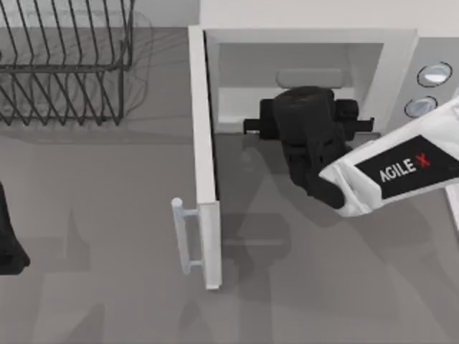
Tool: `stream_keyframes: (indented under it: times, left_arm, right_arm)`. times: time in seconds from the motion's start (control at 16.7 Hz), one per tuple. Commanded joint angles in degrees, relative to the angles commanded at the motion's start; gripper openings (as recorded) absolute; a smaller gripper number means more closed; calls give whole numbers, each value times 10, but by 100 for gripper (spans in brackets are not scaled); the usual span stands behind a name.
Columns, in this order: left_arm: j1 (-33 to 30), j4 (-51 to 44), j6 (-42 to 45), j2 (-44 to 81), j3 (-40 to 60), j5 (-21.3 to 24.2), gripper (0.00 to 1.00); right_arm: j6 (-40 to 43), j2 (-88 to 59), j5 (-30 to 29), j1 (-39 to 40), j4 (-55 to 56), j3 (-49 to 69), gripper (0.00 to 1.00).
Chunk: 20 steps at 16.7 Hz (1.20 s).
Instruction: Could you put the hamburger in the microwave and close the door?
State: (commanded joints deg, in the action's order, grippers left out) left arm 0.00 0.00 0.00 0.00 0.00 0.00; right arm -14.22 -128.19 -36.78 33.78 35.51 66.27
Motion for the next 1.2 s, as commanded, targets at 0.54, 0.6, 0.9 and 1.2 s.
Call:
stream_keyframes:
  times: [0.54, 0.6, 0.9, 1.2]
  left_arm:
    - [0, 0, 0, 0, 0, 0, 100]
    - [0, 0, 0, 0, 0, 0, 100]
    - [0, 0, 0, 0, 0, 0, 100]
    - [0, 0, 0, 0, 0, 0, 100]
  right_arm:
    - [-25, -146, 48, -66, -77, 255, 0]
    - [-23, -163, 59, -70, -92, 290, 0]
    - [18, -234, 98, -78, -152, 433, 0]
    - [38, -254, 105, -78, -166, 459, 0]
